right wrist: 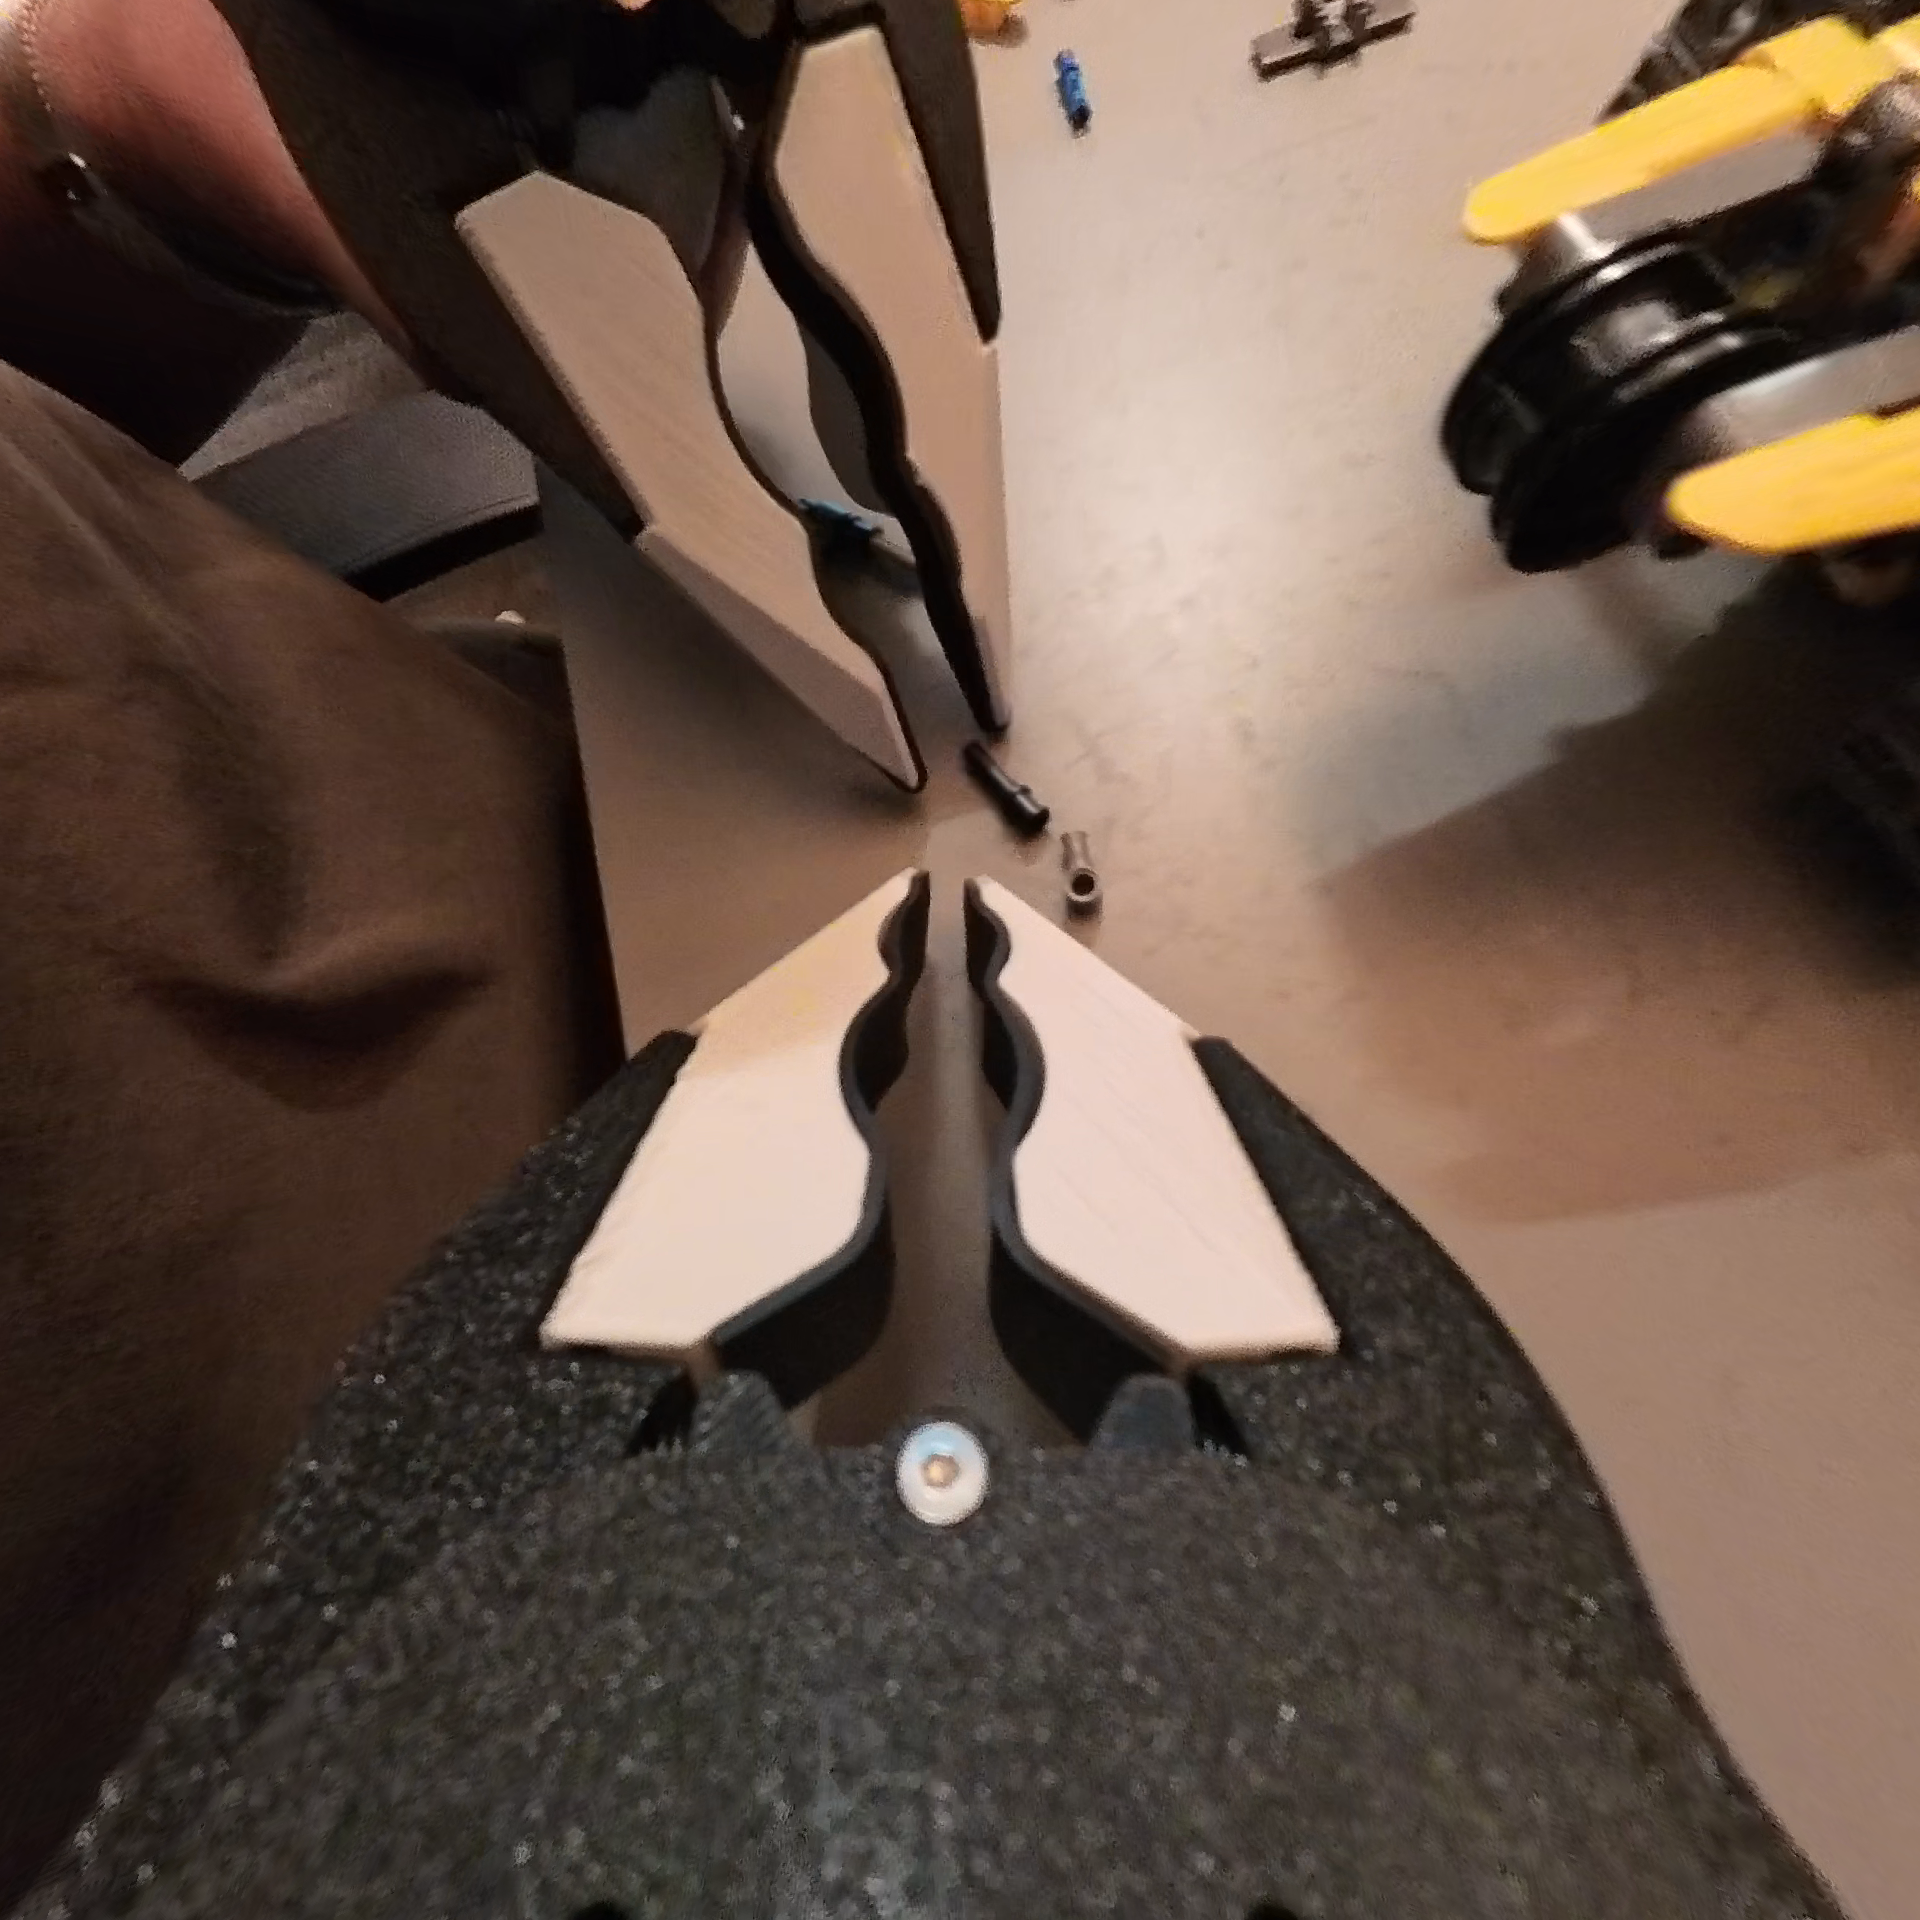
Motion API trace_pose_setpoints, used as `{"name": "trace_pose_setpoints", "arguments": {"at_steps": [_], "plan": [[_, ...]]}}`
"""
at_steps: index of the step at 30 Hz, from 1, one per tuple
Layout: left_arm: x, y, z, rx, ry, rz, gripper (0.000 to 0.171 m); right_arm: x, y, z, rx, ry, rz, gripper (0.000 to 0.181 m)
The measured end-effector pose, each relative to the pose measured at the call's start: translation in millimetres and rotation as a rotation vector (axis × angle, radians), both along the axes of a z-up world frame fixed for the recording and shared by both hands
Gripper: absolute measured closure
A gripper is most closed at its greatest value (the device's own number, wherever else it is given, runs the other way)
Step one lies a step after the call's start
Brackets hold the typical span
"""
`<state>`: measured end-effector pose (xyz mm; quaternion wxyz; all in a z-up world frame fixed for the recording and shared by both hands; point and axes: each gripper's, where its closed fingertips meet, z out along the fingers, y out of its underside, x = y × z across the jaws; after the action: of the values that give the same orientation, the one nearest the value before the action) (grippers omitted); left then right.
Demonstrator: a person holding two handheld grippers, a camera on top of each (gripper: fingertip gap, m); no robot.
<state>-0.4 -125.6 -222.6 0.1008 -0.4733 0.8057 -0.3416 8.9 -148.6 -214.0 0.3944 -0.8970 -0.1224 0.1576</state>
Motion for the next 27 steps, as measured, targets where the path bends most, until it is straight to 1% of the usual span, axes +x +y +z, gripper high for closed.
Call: {"name": "trace_pose_setpoints", "arguments": {"at_steps": [2,6,10,14,18,21,24,26,27], "plan": [[-3,-5,0,-0.015,0.017,-0.012,0.155,-4,3,-2,-0.004,-0.024,0.009,0.174],[-4,-14,0,-0.014,0.002,-0.042,0.151,-2,11,-7,-0.008,-0.087,0.003,0.167],[-9,-30,2,-0.047,-0.007,-0.101,0.149,-6,14,-6,-0.008,-0.074,0.026,0.163],[-8,-22,7,-0.042,-0.034,-0.076,0.150,-4,11,-1,0.005,-0.044,0.015,0.163],[0,-5,14,-0.073,-0.068,0.003,0.151,-2,9,1,0.008,-0.005,-0.008,0.163],[5,3,12,-0.060,-0.068,0.039,0.152,-2,8,0,0.004,-0.016,-0.010,0.163],[2,4,3,-0.004,-0.046,0.022,0.155,-1,7,1,0.007,-0.030,-0.013,0.163],[-1,1,-2,0.026,-0.040,-0.003,0.164,1,6,2,0.012,-0.034,-0.022,0.163],[0,1,-2,0.032,-0.052,-0.004,0.164,3,5,3,0.014,-0.036,-0.027,0.163]]}}
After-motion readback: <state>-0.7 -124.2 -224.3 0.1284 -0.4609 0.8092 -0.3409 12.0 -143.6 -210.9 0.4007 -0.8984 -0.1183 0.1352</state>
